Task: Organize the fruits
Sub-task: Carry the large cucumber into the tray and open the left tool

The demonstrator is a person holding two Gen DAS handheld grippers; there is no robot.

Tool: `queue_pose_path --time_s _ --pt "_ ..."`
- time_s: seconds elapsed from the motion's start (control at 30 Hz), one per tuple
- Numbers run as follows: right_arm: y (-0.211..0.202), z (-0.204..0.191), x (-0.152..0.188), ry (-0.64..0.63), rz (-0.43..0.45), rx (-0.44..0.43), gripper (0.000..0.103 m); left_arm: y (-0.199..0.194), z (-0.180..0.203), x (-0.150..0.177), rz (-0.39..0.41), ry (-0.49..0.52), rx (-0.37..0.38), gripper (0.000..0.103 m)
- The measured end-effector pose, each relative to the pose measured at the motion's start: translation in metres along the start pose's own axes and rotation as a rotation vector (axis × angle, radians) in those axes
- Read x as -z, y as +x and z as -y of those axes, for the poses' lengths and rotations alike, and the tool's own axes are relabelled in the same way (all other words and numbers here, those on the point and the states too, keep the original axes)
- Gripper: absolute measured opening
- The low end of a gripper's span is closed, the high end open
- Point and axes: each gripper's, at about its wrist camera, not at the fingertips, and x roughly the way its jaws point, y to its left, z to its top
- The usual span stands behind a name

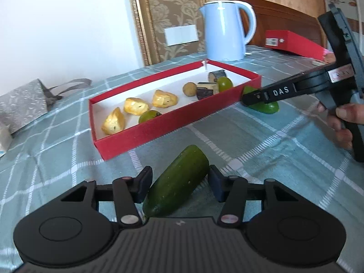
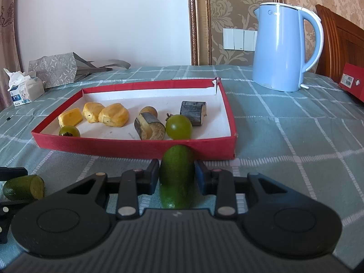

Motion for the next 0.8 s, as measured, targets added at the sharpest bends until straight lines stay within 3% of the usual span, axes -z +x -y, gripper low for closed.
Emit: queue_pose_path --time_s 0.1,0.23,0.47,0.8 --pt "-0.001 0.0 0.0 0.002 0.003 0.001 0.032 0.002 0.002 -0.004 0.007 -0.027 -0.056 0.041" --pt "-0.001 0.0 0.0 0.002 0.003 0.001 0.032 0.008 -0.003 -0.009 -0.011 -0.065 -0.084 0.038" --pt "-0.001 0.0 0.0 0.002 0.004 0.0 0.032 0.011 -0.005 -0.013 -0.018 -0.109 -0.107 0.034" --pt "-0.001 -0.001 -0.001 -0.005 0.004 0.003 0.032 -0.003 -0.005 -0.029 0.043 -0.112 -0.094 0.032"
